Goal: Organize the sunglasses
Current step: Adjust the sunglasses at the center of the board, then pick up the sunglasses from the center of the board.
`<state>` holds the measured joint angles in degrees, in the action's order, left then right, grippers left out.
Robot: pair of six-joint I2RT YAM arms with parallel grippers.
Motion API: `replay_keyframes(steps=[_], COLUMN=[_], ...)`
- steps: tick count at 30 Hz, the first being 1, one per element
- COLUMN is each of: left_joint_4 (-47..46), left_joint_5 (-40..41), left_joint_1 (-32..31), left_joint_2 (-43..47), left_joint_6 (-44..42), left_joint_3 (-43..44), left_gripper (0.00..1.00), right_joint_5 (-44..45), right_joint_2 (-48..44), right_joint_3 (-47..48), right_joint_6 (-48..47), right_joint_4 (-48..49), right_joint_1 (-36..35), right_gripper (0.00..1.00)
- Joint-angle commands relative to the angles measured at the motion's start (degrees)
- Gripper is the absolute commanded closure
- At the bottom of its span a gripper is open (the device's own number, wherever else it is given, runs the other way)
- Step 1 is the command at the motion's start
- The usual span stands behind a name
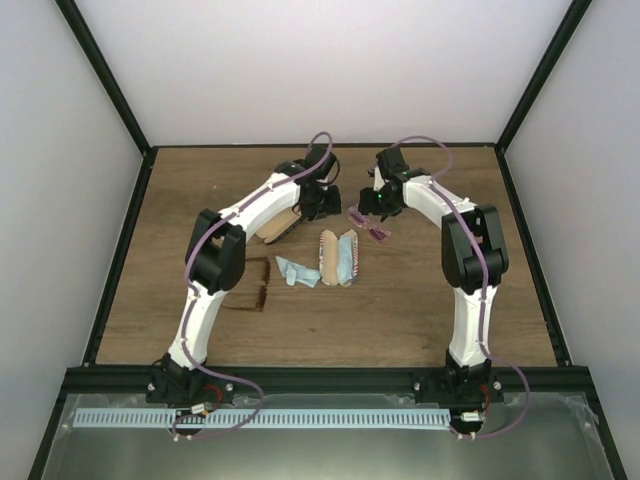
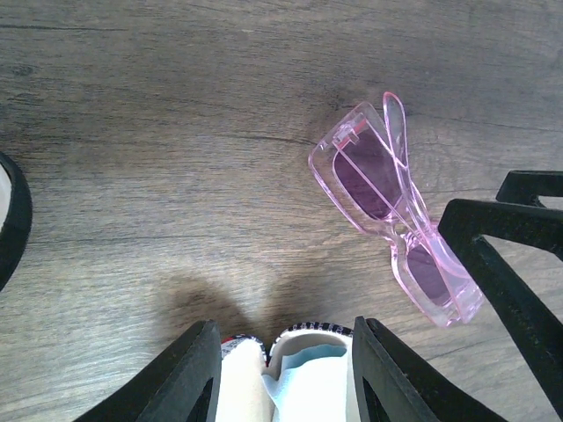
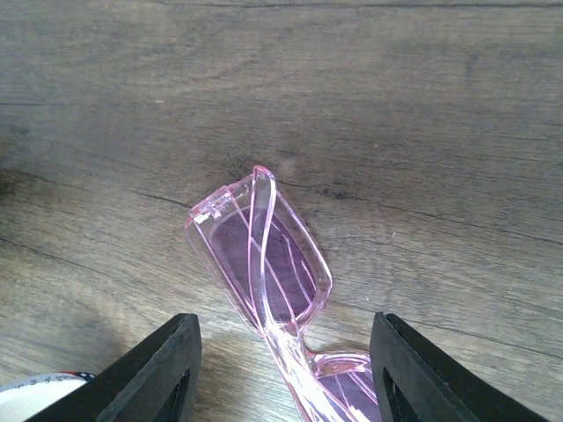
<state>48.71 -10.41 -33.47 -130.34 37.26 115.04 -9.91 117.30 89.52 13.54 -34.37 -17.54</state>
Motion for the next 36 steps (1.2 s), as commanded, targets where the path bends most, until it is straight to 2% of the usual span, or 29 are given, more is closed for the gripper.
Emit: replay_keyframes(steps=[1, 7, 11, 15, 22, 30, 36], left_joint_4=[-0.1, 0.6, 2.2, 2.3, -0.3, -2.5, 0.7], left_joint_5=[0.4, 3.5, 0.9, 3.0, 2.5, 3.4, 7.5], left_joint_1=[-0.3, 0.4, 4.3, 5.4, 5.3, 5.3, 4.1], left_joint_2=[2.2, 4.2, 6.1, 8.4, 11.7, 15.1, 14.2], left_joint_6=[-0.2, -1.6, -1.6, -3.0, -1.6, -1.0, -0.7], left_joint_3=[-0.1, 0.4, 1.0, 0.0, -8.0, -16.0, -16.3], left_gripper=[0.56, 0.57, 0.60, 0.60, 0.60, 0.60, 0.60], right_joint_5=[-0.3, -0.9, -1.5, -1.6, -0.3, 1.5, 2.3], right_joint_2=[1.8, 3.0, 3.3, 3.4, 3.4, 2.8, 2.2], right_joint_3=[0.9, 0.5, -0.1, -2.2, -2.6, -2.2, -2.1], right_joint_6=[-1.2, -1.5, -1.9, -2.0, -2.0, -1.3, -0.7], right_joint_4=[-0.9, -0.6, -0.5, -0.4, -0.8, -1.5, -2.3], right_joint_1=[0.1, 0.1, 0.0, -0.4, -0.7, -0.8, -0.8], right_gripper=[0.46, 0.46, 0.47, 0.49, 0.58, 0.83, 0.94])
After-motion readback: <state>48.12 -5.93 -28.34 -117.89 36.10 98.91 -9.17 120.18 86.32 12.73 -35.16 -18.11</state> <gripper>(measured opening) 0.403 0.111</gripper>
